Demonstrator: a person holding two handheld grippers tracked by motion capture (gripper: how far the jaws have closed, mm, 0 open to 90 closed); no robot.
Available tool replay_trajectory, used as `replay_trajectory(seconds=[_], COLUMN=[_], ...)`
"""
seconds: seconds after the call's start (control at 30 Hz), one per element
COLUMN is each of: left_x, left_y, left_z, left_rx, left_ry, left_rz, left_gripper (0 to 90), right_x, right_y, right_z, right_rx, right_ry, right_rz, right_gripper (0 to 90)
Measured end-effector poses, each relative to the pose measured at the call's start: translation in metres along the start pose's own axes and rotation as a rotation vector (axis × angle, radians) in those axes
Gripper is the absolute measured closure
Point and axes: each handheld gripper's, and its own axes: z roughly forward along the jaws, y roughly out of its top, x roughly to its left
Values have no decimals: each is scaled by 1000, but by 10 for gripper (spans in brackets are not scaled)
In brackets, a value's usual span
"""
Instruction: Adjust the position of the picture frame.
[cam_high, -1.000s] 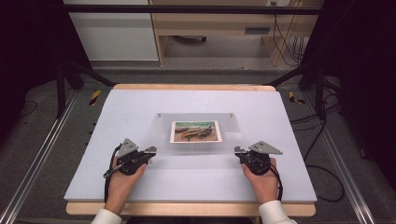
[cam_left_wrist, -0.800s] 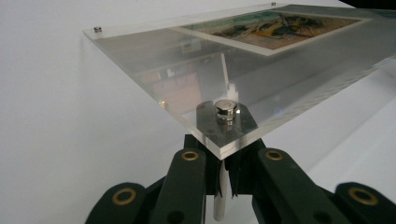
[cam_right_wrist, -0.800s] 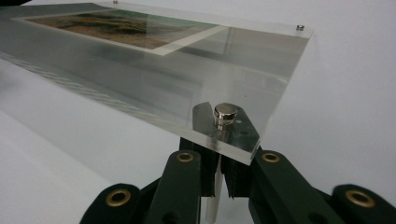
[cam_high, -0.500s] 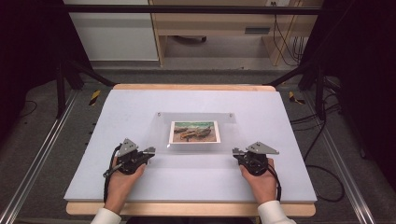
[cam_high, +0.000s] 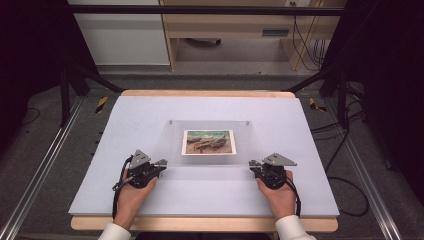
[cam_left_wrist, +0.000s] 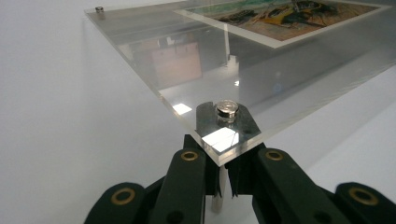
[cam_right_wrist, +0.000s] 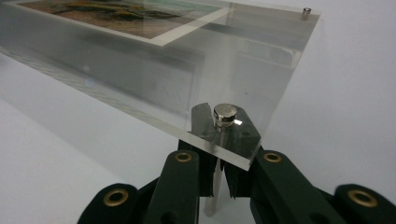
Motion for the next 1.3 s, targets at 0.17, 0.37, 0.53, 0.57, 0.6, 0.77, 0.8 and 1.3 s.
replay_trajectory(seconds=[0.17,0.37,0.53,0.57,0.6,0.77,0.8,1.3], left_x=[-1,0,2,3,3,-1,-2,18], left_y=[0,0,0,0,1,6,7,24], left_z=[0,1,-1,-2,-3,-12,-15,-44], left_rx=[-6,-6,8,12,19,29,29,-123], left_ry=[14,6,31,32,29,23,15,-98], left_rz=[8,2,-16,-27,-38,-14,-5,-156], left_gripper=[838,836,721,678,629,394,353,122], right_x=[1,0,-2,-2,-1,4,5,2], right_y=[-1,-1,0,0,1,-2,-2,28], right_z=[0,-1,-7,-9,-12,-24,-26,-42], right_rx=[-2,-2,-1,1,3,40,40,-60], right_ry=[1,-2,7,10,15,25,23,11], right_rz=[11,11,32,32,21,-27,-29,-6], right_gripper=[837,809,580,534,481,251,231,191])
